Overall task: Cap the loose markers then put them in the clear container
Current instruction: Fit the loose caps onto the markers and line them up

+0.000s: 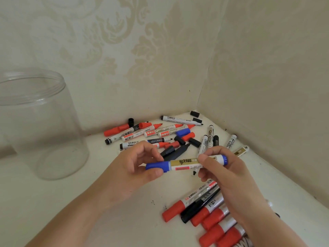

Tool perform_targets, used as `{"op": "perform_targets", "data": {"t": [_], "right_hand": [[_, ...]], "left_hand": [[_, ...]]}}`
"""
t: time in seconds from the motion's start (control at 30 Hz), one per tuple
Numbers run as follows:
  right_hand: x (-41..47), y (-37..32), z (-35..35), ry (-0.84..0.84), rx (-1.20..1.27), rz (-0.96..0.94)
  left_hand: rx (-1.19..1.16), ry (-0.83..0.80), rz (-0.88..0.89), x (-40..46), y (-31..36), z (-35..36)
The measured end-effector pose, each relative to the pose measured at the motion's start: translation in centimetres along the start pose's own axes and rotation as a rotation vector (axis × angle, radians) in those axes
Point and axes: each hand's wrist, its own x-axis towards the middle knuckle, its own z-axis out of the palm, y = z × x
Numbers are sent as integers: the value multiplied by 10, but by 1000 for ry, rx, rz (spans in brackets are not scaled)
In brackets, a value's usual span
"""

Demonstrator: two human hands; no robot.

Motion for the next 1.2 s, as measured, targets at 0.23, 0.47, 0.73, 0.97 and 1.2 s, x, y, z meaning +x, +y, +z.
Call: {"op": "perform_targets", "data": {"t": [0.23, 0.47, 0.73, 0.97, 1.2], "right_hand": [[-2, -3, -3, -81, -18, 7], [-2, 2, 1, 95, -17, 27], [-5, -4, 2, 122, 46, 55], [-6, -6, 3, 119, 16, 39], [-4, -4, 4, 113, -18, 22]], "left_hand": [[594, -78, 80, -4, -2, 6], [613, -100, 186, -9, 0, 18], [589, -112, 166, -13, 4, 26], [603, -127, 117, -15, 7, 29], [597, -117, 132, -14, 1, 28]]}}
